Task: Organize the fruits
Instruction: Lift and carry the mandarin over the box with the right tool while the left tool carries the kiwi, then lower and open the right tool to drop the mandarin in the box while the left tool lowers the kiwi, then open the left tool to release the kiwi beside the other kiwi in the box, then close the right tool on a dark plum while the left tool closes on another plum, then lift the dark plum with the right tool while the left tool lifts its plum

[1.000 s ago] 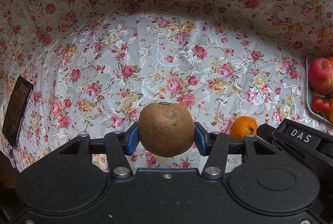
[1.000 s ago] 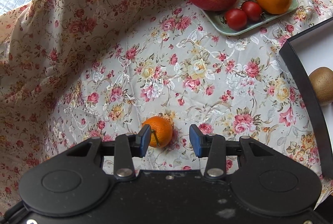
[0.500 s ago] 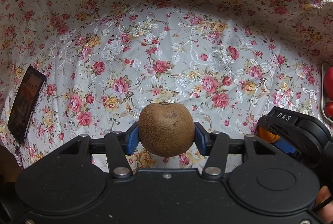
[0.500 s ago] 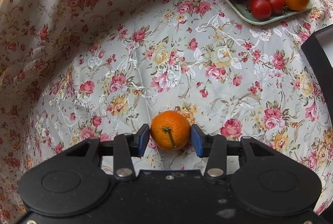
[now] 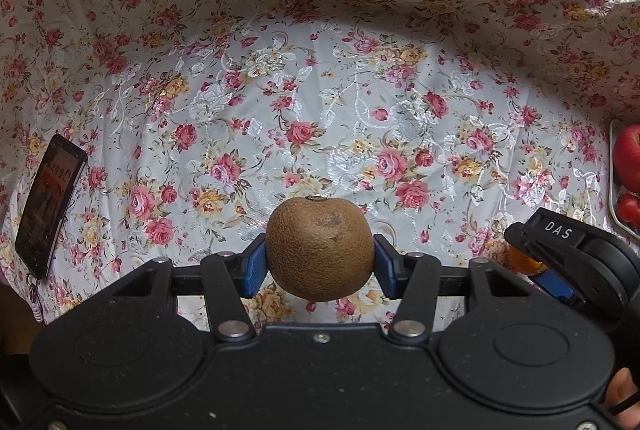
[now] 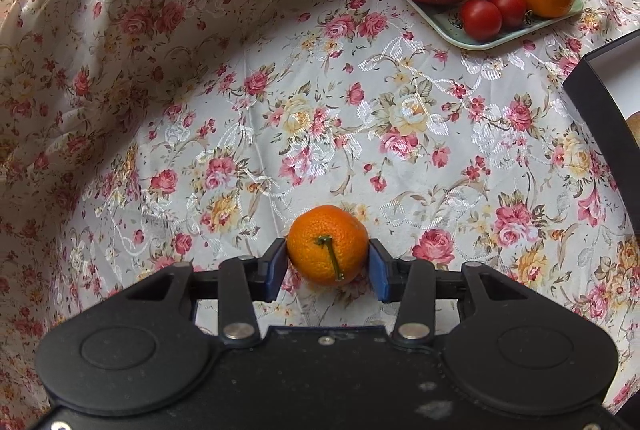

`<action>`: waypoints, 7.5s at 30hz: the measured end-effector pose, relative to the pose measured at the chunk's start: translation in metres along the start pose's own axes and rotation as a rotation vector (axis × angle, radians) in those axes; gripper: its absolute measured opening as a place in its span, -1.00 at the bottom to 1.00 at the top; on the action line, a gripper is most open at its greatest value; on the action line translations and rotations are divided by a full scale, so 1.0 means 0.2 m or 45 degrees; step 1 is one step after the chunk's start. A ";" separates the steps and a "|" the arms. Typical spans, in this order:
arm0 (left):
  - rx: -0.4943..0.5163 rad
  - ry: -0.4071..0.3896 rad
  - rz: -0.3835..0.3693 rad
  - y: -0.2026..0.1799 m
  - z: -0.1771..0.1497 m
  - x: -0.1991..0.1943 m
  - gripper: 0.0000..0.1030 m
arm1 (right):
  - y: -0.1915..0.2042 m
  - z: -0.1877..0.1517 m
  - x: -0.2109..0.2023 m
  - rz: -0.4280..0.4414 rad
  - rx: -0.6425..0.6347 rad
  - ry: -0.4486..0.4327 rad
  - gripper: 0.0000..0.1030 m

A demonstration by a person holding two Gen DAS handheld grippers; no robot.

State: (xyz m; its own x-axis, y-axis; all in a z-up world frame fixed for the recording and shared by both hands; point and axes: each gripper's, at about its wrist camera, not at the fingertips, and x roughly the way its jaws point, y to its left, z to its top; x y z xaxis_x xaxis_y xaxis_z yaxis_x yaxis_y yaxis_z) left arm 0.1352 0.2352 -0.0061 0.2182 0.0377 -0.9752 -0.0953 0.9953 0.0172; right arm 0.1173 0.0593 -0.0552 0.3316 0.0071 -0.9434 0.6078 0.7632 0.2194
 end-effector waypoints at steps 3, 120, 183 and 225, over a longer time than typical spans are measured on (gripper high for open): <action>0.024 -0.004 0.001 -0.05 0.00 0.00 0.14 | -0.04 0.04 -0.05 0.017 0.015 -0.029 -0.13; 0.750 -0.114 -0.263 -1.71 -0.65 -0.20 0.15 | -1.69 0.60 -0.65 -0.257 0.560 -0.144 -0.14; 0.086 0.104 -0.040 0.06 -0.45 -0.05 0.15 | -0.31 -0.37 -0.25 -0.010 -0.280 0.241 -0.14; 0.325 0.144 -0.102 -0.31 -0.56 0.14 0.15 | -0.55 -0.16 -0.31 -0.145 -0.052 0.130 -0.31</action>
State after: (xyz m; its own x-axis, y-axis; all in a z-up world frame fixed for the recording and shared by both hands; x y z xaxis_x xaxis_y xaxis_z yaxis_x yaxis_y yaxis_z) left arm 0.0375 0.1649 -0.0593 0.1039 -0.0380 -0.9939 0.1683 0.9855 -0.0201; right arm 0.0069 -0.0047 -0.0291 0.1855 -0.0172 -0.9825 0.6067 0.7886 0.1008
